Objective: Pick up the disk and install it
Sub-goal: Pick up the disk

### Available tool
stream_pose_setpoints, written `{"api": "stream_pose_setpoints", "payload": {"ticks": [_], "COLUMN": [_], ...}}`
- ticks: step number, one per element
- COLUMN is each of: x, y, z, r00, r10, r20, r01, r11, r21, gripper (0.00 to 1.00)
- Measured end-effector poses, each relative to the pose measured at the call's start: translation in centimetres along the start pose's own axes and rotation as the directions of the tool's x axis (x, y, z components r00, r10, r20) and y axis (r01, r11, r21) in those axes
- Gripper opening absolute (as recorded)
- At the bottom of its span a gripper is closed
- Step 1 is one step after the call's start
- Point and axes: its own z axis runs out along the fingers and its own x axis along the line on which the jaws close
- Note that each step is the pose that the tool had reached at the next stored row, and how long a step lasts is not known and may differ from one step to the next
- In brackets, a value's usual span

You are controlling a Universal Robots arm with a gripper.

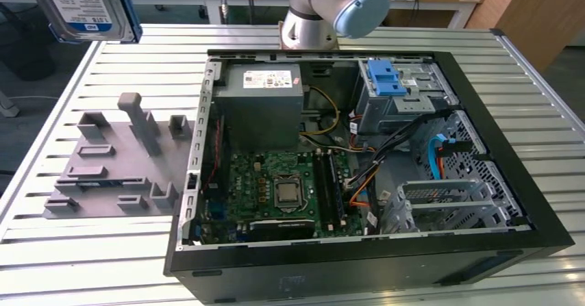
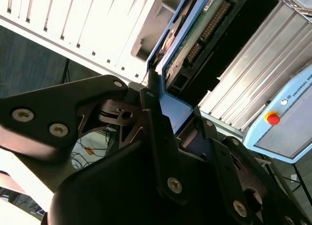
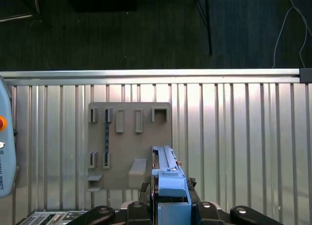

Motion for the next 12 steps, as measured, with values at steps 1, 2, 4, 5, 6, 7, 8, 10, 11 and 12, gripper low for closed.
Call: {"api": "stream_pose_setpoints", "payload": {"ticks": [1,2,4,5,6,7,8,10,11,12], "x": [0.00,0.00,0.02,0.04,0.05,0.06,0.06,0.07,0.07,0.06], "y": [0.00,0.00,-0.04,-0.05,-0.07,-0.09,-0.14,-0.25,-0.32,-0.41], "z": [0.00,0.00,0.00,0.00,-0.01,-0.01,-0.01,-0.01,-0.01,-0.01], "r00": [1.0000,1.0000,1.0000,1.0000,1.0000,1.0000,1.0000,1.0000,1.0000,1.0000], "r10": [0.000,0.000,0.000,0.000,0.000,0.000,0.000,0.000,0.000,0.000], "r20": [0.0000,0.0000,0.0000,0.0000,-0.0001,0.0000,0.0000,0.0000,0.0000,0.0000], "r01": [0.000,0.000,0.000,0.000,0.000,0.000,0.000,0.000,0.000,0.000], "r11": [1.0000,1.0000,1.0000,1.0000,1.0000,1.0000,1.0000,1.0000,1.0000,1.0000], "r21": [0.0000,0.0000,0.0000,0.0000,-0.0001,-0.0001,-0.0001,0.0000,0.0000,-0.0001], "gripper": [0.36,0.36,0.36,0.36,0.36,0.36,0.36,0.36,0.36,0.36]}}
